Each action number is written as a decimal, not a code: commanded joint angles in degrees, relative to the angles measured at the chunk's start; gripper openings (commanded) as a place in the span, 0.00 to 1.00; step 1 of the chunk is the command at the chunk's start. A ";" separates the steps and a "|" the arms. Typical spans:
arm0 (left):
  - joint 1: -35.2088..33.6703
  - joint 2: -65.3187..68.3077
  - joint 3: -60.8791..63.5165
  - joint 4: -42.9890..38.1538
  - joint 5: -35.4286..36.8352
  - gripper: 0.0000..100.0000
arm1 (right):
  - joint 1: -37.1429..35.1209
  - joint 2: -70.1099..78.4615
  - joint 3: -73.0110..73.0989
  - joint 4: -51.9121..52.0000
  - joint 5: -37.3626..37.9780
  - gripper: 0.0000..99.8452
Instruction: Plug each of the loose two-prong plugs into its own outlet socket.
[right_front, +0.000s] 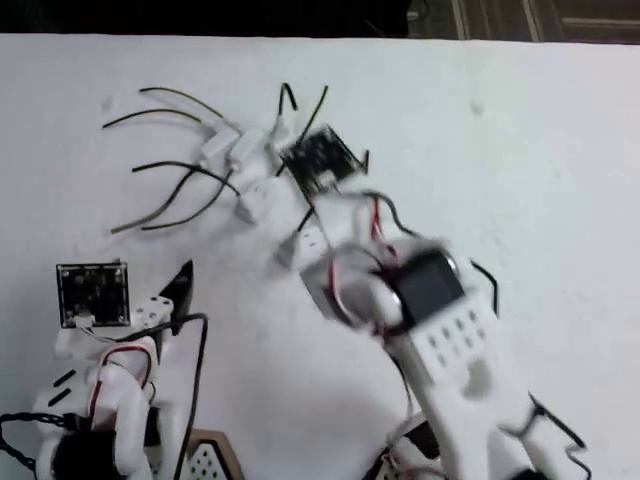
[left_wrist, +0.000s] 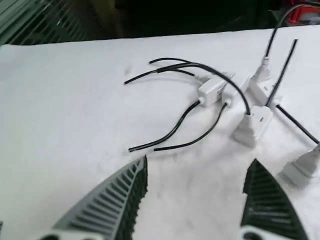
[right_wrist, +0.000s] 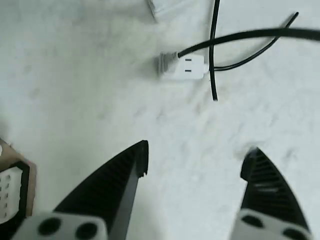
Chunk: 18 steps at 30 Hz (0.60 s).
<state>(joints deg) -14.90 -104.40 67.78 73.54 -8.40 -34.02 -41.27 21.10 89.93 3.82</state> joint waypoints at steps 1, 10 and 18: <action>-2.51 0.04 -1.76 0.97 0.53 0.27 | -0.31 -11.30 8.35 -0.31 -0.35 0.24; -2.59 0.04 1.76 0.18 0.00 0.05 | 8.92 -41.98 34.46 -15.25 0.26 0.03; -2.51 0.04 19.52 -12.92 -10.64 0.02 | 19.03 -62.29 55.56 -21.67 5.80 0.02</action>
<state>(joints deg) -17.19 -104.40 82.90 65.36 -14.02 -16.62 -97.71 72.53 69.89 8.75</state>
